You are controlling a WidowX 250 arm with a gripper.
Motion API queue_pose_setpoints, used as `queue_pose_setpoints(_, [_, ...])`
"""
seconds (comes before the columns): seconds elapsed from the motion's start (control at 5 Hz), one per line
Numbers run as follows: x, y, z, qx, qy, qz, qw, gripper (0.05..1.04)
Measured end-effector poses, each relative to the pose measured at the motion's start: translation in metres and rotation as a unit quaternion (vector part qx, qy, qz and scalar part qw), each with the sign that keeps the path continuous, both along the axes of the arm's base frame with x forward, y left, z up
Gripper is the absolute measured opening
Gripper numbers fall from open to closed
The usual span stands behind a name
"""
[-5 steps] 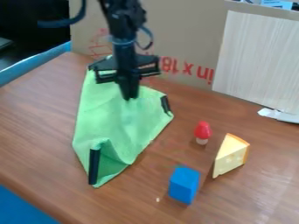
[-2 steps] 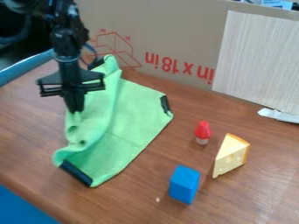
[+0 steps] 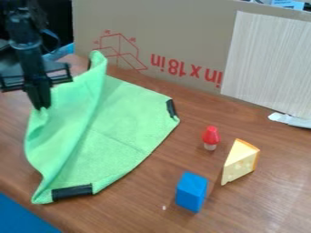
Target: Unfold the cloth from top right to bottom left
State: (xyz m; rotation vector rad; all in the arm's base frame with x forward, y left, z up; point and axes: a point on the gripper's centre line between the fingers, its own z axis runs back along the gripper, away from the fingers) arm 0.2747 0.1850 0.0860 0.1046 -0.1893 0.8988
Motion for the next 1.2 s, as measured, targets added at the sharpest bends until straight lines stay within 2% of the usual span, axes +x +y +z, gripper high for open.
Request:
queue_pose_setpoints(0.2, [-0.008, 0.014, 0.01, -0.015, 0.002, 0.008, 0.9999, 0.055])
queue_pose_setpoints(0.4, [-0.013, 0.027, 0.021, -0.003, 0.014, 0.023, 0.9996, 0.055])
queue_pose_setpoints(0.6, [-0.019, 0.033, 0.022, 0.013, 0.029, 0.04, 0.9987, 0.055])
queue_pose_setpoints(1.2, [-0.032, 0.055, 0.028, 0.037, 0.055, 0.085, 0.9941, 0.069])
